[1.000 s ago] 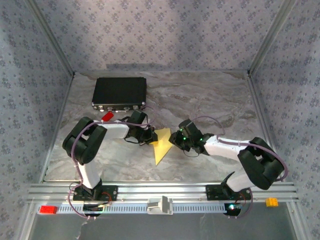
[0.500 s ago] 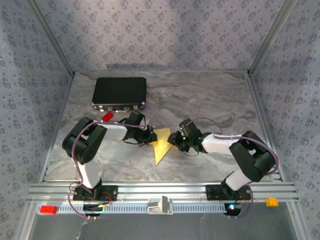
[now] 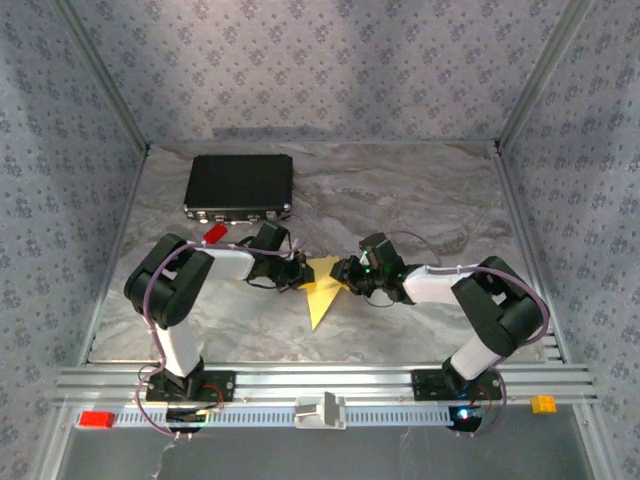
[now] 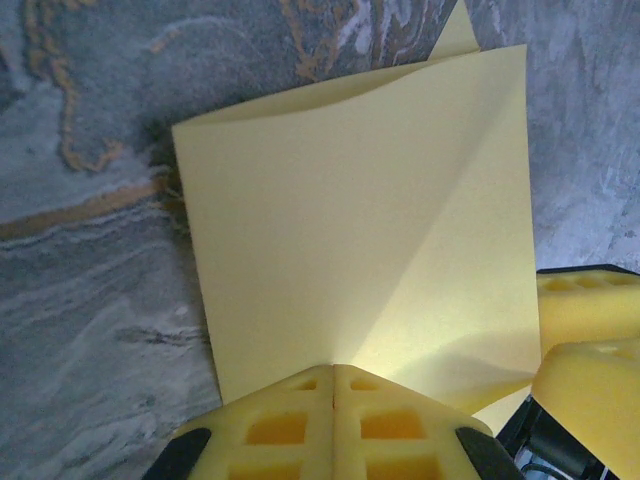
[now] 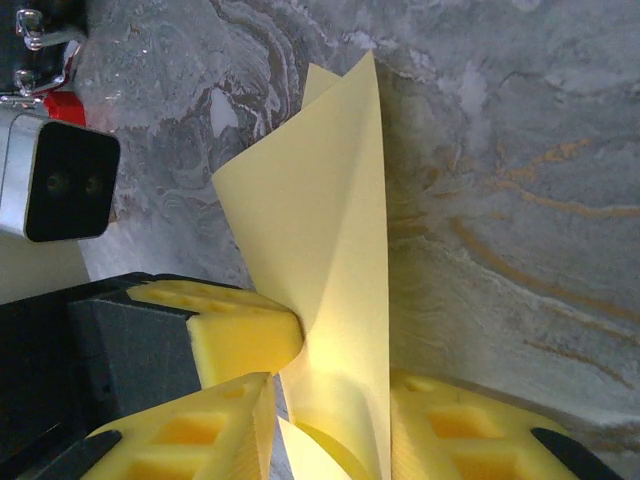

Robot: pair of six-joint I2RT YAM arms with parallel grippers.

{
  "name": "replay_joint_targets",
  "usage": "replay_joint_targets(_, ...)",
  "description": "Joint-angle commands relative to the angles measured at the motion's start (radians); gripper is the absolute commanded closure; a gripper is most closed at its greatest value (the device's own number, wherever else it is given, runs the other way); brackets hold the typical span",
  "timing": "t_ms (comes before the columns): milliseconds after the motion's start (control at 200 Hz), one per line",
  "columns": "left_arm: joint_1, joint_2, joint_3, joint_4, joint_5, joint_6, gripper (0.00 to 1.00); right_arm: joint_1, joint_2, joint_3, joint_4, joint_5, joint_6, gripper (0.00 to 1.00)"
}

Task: Fold a paper plane with a square sheet of paper (pick it up from the middle)
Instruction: Fold the wing for the fifth time at the center of the table.

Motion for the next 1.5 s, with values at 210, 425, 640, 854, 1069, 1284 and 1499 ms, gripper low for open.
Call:
replay_joint_targets(210, 0.006, -0.012, 0.001, -0.050, -0.003, 0.021, 0.97, -0.041, 0.064, 0.025, 0.028, -0.095, -0.052, 0.73)
replay_joint_targets(425, -0.002, -0.049, 0.030, -0.065, 0.009, 0.013, 0.95, -0.051, 0.051, 0.003, 0.025, -0.094, -0.052, 0.90)
replay_joint_targets(640, -0.028, -0.139, 0.063, -0.095, -0.005, 0.007, 0.79, -0.037, -0.025, -0.053, 0.024, -0.001, 0.018, 0.95)
replay_joint_targets(854, -0.059, -0.165, 0.069, -0.120, -0.006, 0.025, 0.81, -0.013, -0.118, -0.145, 0.060, 0.168, 0.174, 0.96)
replay_joint_targets(1069, -0.082, -0.107, 0.068, -0.107, 0.001, 0.018, 0.88, 0.031, -0.126, -0.159, 0.084, 0.220, 0.258, 0.95)
replay_joint_targets(1284, -0.088, -0.031, 0.070, -0.121, -0.010, 0.022, 0.95, 0.036, -0.121, -0.154, 0.091, 0.198, 0.234, 0.93)
replay_joint_targets(1499, -0.086, 0.013, 0.073, -0.146, -0.028, 0.051, 1.00, 0.024, -0.092, -0.123, 0.112, 0.095, 0.152, 0.88)
